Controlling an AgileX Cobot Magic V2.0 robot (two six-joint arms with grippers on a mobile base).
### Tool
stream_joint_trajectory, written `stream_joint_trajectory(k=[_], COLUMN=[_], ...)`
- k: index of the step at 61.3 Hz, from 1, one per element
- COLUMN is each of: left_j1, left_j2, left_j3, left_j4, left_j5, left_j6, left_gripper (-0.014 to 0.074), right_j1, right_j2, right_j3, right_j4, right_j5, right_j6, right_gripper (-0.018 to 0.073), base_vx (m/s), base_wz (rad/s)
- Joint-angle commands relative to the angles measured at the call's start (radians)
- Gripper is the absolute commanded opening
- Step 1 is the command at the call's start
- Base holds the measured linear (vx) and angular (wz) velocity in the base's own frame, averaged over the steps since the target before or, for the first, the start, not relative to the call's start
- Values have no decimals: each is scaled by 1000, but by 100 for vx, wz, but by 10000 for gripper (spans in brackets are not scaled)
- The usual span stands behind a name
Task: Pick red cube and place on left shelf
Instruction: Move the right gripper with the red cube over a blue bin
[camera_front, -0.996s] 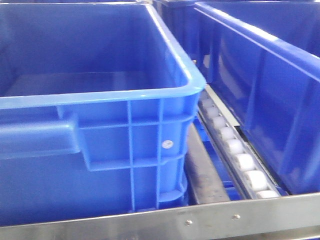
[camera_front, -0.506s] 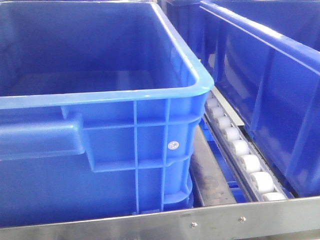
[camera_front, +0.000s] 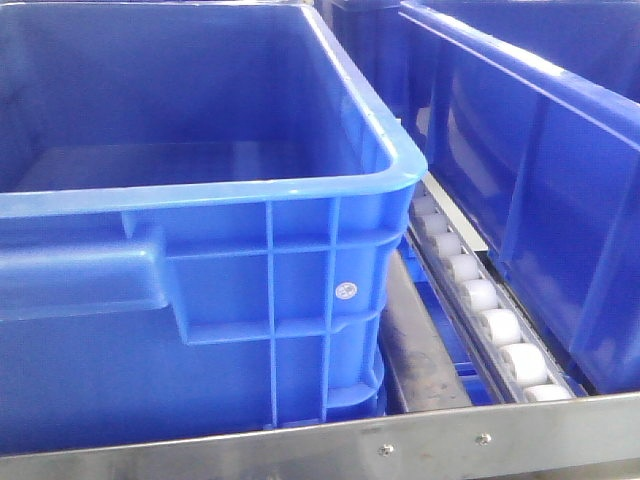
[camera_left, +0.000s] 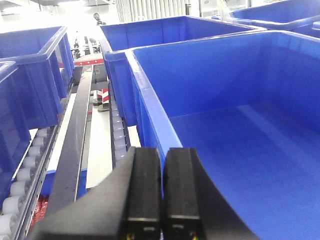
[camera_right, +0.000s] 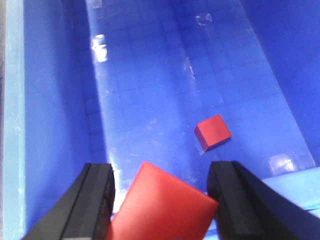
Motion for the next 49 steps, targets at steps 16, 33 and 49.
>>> stream_joint_trajectory(k=[16, 33, 49], left_j1=[-7, -7, -7], left_j2=[8, 8, 8], left_j3=[22, 22, 22], left_j4=[-4, -4, -4], left_j5=[-84, -84, -84], left_j6=[2, 2, 2], left_gripper=[106, 106, 106], right_j1=[-1, -1, -1], right_j2=[79, 376, 543], right_j3=[-41, -166, -237], right_j4=[-14, -15, -66], right_j5=[-296, -404, -467], right_j6=[-9, -25, -36], right_gripper=[58, 181, 603], base_vx=[0, 0, 0], base_wz=[0, 0, 0])
